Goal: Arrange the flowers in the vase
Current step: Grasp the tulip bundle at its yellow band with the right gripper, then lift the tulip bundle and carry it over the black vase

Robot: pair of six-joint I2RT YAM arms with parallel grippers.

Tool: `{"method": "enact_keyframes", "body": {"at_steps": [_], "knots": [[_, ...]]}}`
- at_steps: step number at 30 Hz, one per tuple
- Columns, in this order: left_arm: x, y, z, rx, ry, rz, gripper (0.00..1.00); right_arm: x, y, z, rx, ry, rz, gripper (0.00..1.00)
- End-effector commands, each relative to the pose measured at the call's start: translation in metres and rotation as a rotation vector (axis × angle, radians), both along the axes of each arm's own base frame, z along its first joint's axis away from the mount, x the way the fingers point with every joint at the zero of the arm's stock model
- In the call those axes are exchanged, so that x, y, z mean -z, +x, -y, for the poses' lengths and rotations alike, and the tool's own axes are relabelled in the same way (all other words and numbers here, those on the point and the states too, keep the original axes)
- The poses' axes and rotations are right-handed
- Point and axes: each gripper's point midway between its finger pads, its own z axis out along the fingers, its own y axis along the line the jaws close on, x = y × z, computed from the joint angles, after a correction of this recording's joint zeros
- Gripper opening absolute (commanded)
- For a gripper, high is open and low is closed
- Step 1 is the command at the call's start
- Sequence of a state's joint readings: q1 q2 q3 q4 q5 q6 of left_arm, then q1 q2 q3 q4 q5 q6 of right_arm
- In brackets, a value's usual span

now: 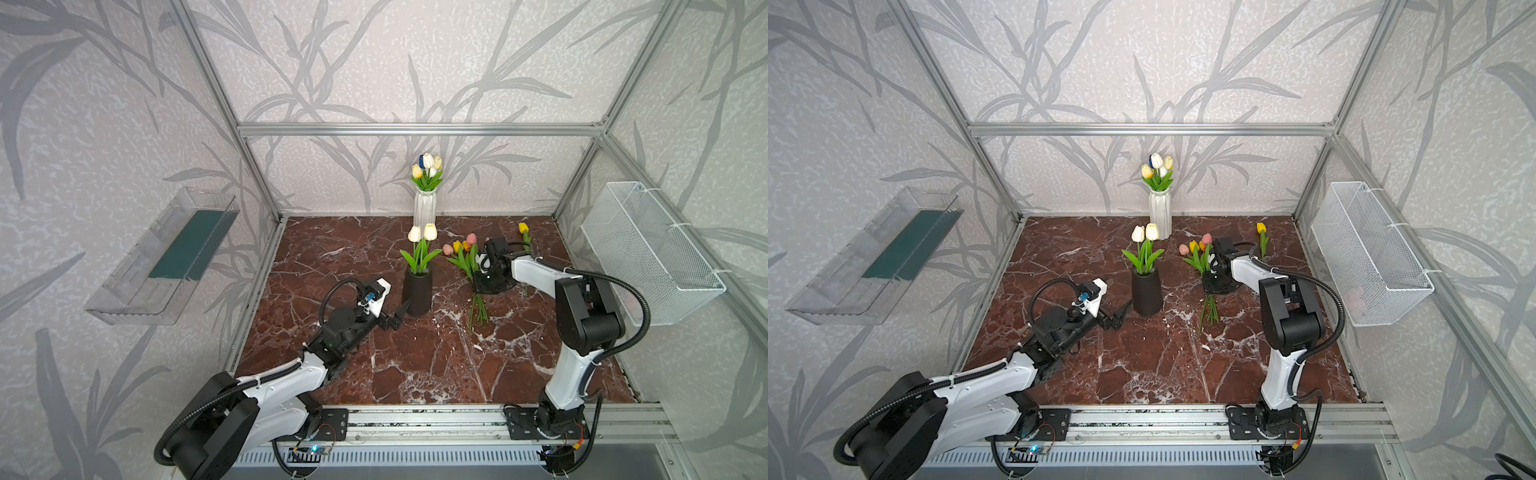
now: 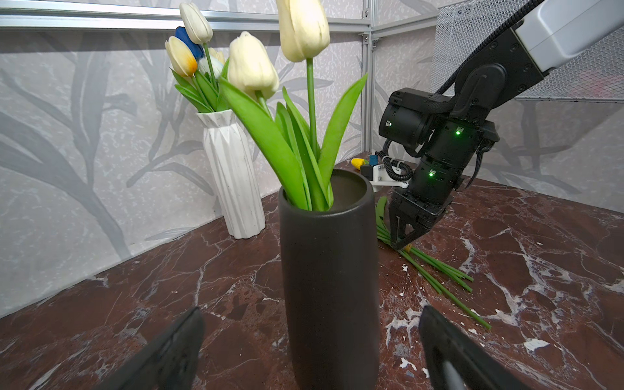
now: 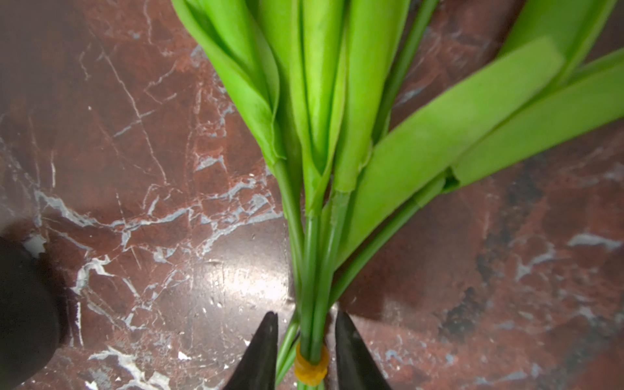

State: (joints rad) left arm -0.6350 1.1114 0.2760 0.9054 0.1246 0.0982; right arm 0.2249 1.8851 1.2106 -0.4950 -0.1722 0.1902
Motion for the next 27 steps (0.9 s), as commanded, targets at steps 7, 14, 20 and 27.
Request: {"method": "enact_keyframes", "body": {"at_steps": [7, 14, 20, 27], "knots": [[-0.020, 0.001, 0.004, 0.011, -0.016, 0.055, 0.99, 0.013, -0.002, -0.001, -0.011, -0.023, -0.038, 0.24], [-0.021, 0.002, 0.004, 0.008, -0.013, 0.061, 0.99, 0.002, 0.001, -0.002, -0.017, -0.026, -0.020, 0.16], [-0.020, 0.002, 0.003, 0.003, -0.011, 0.061, 0.99, -0.028, -0.001, -0.006, -0.033, -0.026, 0.025, 0.14], [-0.021, 0.002, 0.003, 0.005, -0.020, 0.063, 0.99, -0.060, -0.002, -0.003, -0.028, -0.031, 0.092, 0.12]]}}
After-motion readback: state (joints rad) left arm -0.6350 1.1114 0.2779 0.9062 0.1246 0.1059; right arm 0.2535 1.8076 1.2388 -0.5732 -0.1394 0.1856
